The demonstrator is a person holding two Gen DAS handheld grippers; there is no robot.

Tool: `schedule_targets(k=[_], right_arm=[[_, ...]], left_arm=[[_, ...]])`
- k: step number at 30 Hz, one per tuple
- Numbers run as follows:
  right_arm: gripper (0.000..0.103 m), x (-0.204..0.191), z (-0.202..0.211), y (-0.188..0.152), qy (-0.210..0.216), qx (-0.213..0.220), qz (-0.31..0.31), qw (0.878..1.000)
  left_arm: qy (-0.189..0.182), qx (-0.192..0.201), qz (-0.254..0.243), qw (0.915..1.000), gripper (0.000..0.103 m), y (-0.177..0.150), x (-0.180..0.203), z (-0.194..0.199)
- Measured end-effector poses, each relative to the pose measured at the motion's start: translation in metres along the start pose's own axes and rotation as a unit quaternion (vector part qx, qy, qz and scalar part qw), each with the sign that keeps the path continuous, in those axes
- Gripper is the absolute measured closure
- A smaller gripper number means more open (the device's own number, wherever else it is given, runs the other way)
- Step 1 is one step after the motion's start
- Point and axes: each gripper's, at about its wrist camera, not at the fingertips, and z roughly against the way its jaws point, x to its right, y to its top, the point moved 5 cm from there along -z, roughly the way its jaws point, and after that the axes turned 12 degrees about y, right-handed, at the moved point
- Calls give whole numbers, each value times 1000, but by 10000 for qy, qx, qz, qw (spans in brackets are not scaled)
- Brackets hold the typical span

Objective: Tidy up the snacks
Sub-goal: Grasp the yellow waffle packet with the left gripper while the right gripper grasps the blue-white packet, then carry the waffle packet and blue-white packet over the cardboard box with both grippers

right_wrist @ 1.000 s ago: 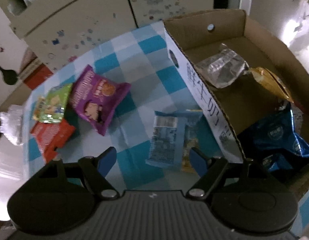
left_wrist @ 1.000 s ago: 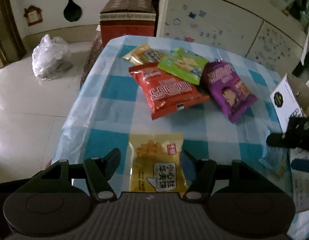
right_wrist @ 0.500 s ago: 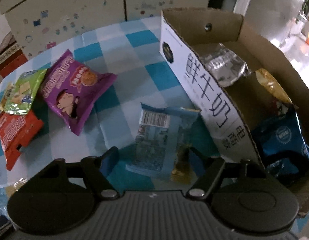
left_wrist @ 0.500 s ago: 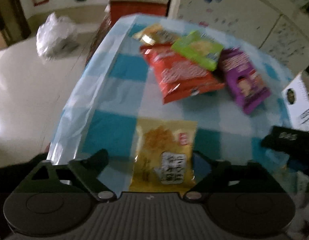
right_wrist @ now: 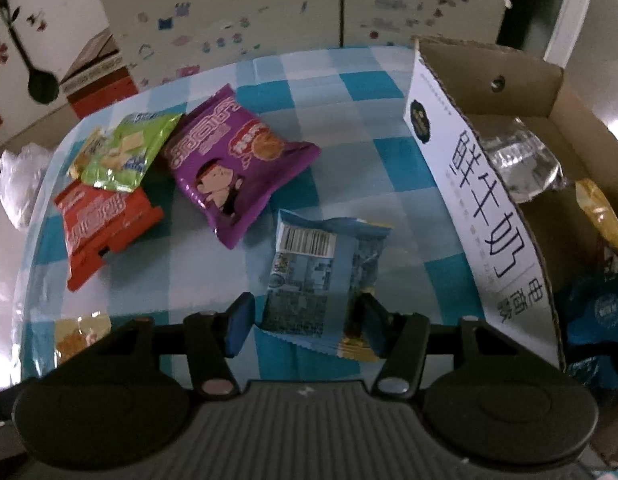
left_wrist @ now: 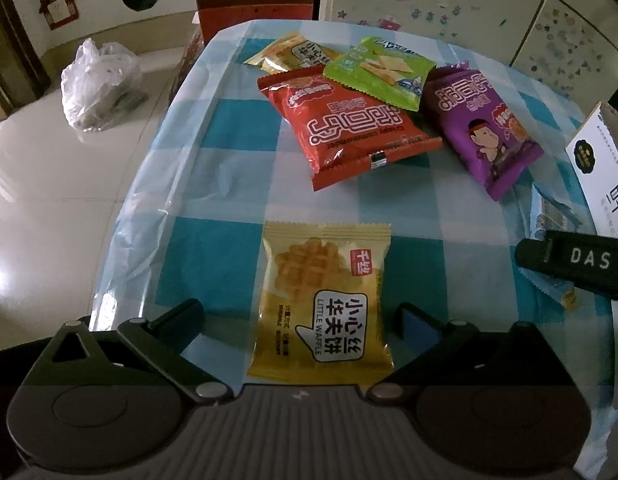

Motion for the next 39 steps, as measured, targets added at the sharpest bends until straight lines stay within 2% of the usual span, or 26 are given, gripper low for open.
schedule_targets(k=[7,12,14,17,19,21,24,34,39], right_arm=[[28,0,-6,-2,-63,-111,5,9999],[25,0,-9,-2,-59,-122,-36,9999],[26,0,-10,-2,-72,-117,-37,9999],[36,0,-9,-1,-129,-88,-3,9999],[39,0,-6,-1,-80,-45,-6,10000],[39,0,-4,-1,18,-35,-64,10000],[40,-4,0,0,169,8,-76,9998],[41,-18,39,10,632,340,50,9974],[42,-22,62,15,690,491,294,9960]], left_arm=[[-33,103,-94,9999,0,-3,0,1],[-29,118,-107,9999,0,-2,1,1],[-34,146,-119,9998,0,-2,1,1],[-47,192,-149,9997,1,-1,1,1],[-99,304,-191,9993,9,0,3,5],[-133,410,-239,9988,26,3,4,8],[-206,473,-214,9984,40,6,4,12],[-389,693,3,9968,42,15,2,28],[-483,825,27,9954,42,19,2,38]])
